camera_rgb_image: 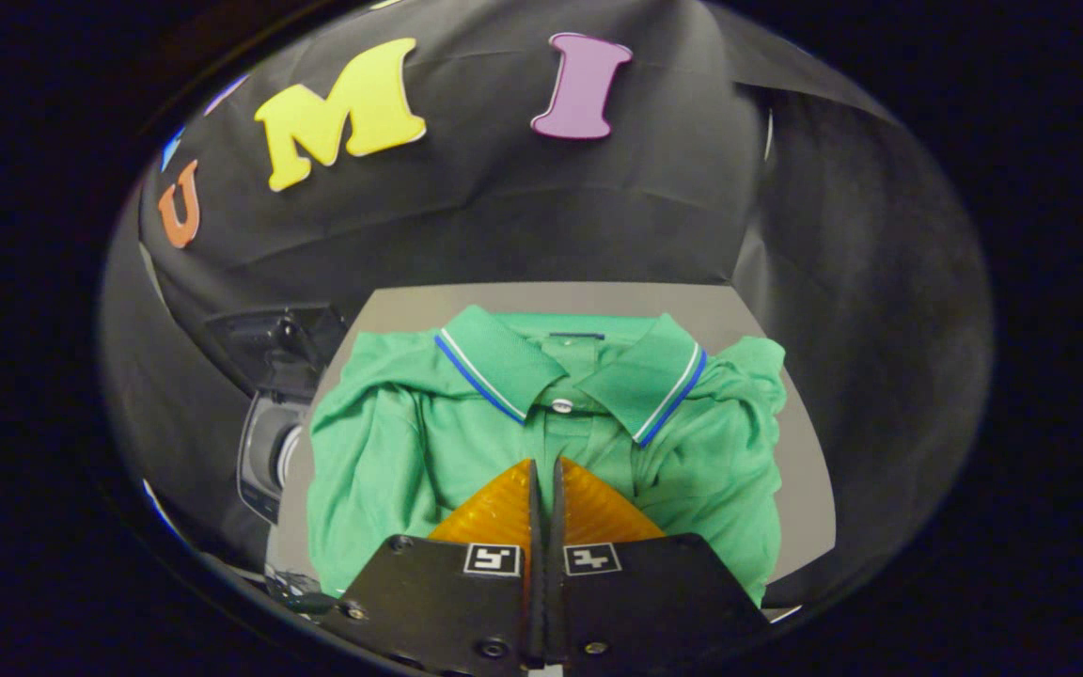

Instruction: Put the clothes into the washing machine and then close the washing machine lid.

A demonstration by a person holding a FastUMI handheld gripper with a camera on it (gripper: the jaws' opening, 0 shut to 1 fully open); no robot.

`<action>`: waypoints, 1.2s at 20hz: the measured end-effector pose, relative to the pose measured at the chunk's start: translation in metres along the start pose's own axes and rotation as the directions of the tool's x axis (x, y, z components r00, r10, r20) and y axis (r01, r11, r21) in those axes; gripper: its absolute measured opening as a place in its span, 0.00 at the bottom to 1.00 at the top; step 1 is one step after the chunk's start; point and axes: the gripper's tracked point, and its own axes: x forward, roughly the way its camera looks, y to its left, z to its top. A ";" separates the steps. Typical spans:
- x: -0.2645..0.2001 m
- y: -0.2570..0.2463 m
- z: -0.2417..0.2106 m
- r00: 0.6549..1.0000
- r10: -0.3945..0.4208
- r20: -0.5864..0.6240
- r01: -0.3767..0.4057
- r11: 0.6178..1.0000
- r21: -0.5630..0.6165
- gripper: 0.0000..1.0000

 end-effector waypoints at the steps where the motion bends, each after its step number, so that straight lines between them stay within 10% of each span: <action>1: -0.008 0.000 0.007 1.000 0.009 0.019 -0.009 1.000 0.006 0.04; 24: -0.056 0.264 0.062 0.909 0.414 0.056 -0.393 0.893 -0.220 0.04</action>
